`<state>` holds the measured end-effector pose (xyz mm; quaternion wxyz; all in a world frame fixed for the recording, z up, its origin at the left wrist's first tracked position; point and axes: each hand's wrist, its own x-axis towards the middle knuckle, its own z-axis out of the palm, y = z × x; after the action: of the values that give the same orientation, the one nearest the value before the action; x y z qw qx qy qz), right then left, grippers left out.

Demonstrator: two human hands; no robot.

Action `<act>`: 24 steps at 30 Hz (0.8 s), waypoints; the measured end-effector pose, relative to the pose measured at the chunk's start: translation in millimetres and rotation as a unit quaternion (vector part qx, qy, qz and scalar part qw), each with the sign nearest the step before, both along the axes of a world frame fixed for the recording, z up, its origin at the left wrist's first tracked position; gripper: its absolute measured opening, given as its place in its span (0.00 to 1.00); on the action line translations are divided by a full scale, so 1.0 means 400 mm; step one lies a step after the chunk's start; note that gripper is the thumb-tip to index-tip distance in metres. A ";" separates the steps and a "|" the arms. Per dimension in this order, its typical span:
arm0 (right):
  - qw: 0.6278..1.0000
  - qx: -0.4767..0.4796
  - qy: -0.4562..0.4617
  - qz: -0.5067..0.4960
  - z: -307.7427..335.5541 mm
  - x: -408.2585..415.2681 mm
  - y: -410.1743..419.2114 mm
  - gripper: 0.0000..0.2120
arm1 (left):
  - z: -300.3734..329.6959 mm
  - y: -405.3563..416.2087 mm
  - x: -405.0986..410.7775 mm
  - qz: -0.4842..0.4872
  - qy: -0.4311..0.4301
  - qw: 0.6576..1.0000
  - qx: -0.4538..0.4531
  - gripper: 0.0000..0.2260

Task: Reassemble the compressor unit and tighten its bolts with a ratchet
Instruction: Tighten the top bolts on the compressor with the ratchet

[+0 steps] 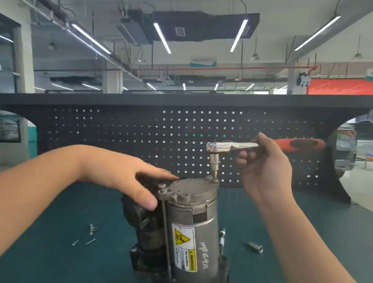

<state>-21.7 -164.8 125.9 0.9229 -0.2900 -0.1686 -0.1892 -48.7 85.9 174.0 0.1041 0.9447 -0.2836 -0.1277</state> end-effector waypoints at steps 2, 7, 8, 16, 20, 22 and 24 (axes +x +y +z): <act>1.000 0.007 -0.003 -0.002 -0.001 0.002 0.003 0.15 | -0.044 0.017 0.016 -0.012 -0.025 0.999 -0.033 0.31; 0.992 0.093 -0.078 0.029 0.018 -0.016 0.003 0.20 | -0.088 0.014 0.022 -0.006 -0.068 0.989 -0.134 0.22; 0.989 0.109 -0.098 0.036 0.026 -0.025 -0.001 0.22 | -0.086 0.012 0.017 0.000 -0.067 0.989 -0.132 0.22; 0.987 0.135 -0.077 0.051 0.037 -0.080 0.049 0.26 | -0.110 -0.032 -0.042 0.112 -0.162 0.969 -0.151 0.30; 0.983 0.146 -0.028 0.108 0.019 -0.089 0.096 0.15 | -0.134 -0.048 -0.082 0.085 -0.289 0.940 -0.161 0.26; 0.979 0.157 -0.026 0.125 0.007 -0.092 0.116 0.14 | -0.153 -0.056 -0.104 0.050 -0.340 0.926 -0.157 0.25; 0.985 0.138 -0.049 0.096 -0.004 -0.094 0.134 0.12 | -0.171 -0.062 -0.122 0.046 -0.389 0.908 -0.146 0.24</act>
<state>-59.3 -111.1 124.2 0.9585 -0.1326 -0.2132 -0.1349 -97.7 61.2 105.5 0.1280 0.9057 -0.2730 0.2979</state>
